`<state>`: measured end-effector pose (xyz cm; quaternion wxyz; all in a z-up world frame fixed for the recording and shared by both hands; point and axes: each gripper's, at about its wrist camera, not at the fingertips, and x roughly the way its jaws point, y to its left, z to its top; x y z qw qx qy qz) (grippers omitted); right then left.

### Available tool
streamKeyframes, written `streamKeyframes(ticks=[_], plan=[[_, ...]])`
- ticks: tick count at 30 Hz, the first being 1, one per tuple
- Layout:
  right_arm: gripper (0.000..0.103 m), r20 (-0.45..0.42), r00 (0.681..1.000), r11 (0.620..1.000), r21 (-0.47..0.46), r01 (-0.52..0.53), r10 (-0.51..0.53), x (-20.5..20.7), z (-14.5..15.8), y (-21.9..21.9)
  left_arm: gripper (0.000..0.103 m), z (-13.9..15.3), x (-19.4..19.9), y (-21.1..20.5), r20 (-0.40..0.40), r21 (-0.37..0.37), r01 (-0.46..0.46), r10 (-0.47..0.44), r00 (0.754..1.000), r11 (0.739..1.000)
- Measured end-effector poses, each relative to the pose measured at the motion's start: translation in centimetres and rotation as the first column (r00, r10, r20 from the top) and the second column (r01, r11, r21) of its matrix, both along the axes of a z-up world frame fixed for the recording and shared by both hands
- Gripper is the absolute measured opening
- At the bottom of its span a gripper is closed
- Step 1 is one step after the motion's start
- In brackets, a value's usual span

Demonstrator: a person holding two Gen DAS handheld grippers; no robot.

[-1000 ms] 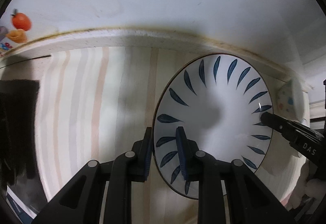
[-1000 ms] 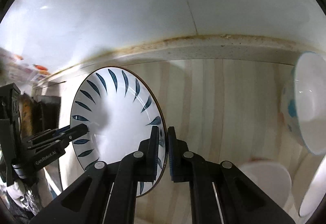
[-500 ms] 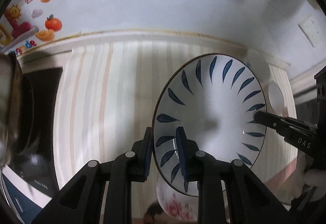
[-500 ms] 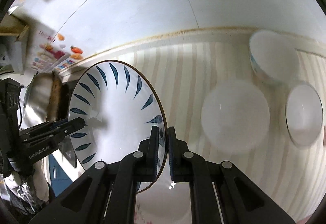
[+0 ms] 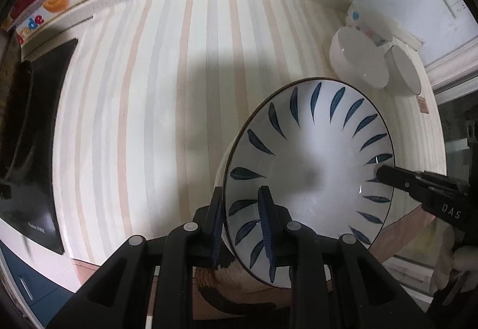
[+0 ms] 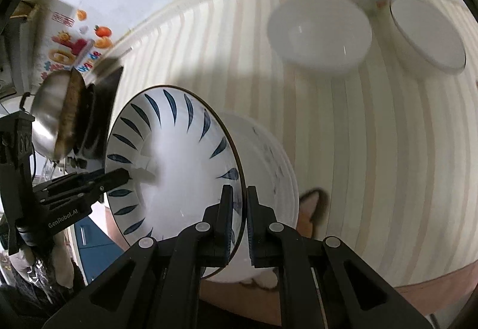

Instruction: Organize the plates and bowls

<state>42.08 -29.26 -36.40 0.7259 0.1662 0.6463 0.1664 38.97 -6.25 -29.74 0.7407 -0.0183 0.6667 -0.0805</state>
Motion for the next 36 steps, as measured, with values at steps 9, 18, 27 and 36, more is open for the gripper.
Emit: streamKeyframes(ticks=[9, 18, 27, 36], plan=[[0.010, -0.043, 0.999, 1.000, -0.018, 0.012, -0.013, -1.1, -3.9, 0.2, 0.020, -3.1, 0.1, -1.0, -0.018, 0.045, 0.017, -0.016, 1.000, 0.999], [0.010, -0.056, 0.998, 1.000, -0.030, 0.008, -0.010, -1.0, -4.6, -0.3, 0.021, -4.8, 0.2, -1.9, -0.045, 0.063, 0.017, -0.014, 0.999, 0.998], [0.010, -0.065, 0.998, 0.999, -0.044, -0.004, 0.001, -0.6, -5.0, 0.5, 0.021, -5.5, 0.5, -2.7, -0.047, 0.072, 0.010, -0.007, 0.999, 0.997], [0.013, -0.073, 0.997, 1.000, -0.022, 0.013, -0.015, -0.5, -4.8, -0.4, 0.021, -5.8, 0.8, -2.7, -0.047, 0.074, -0.022, 0.026, 0.999, 0.997]])
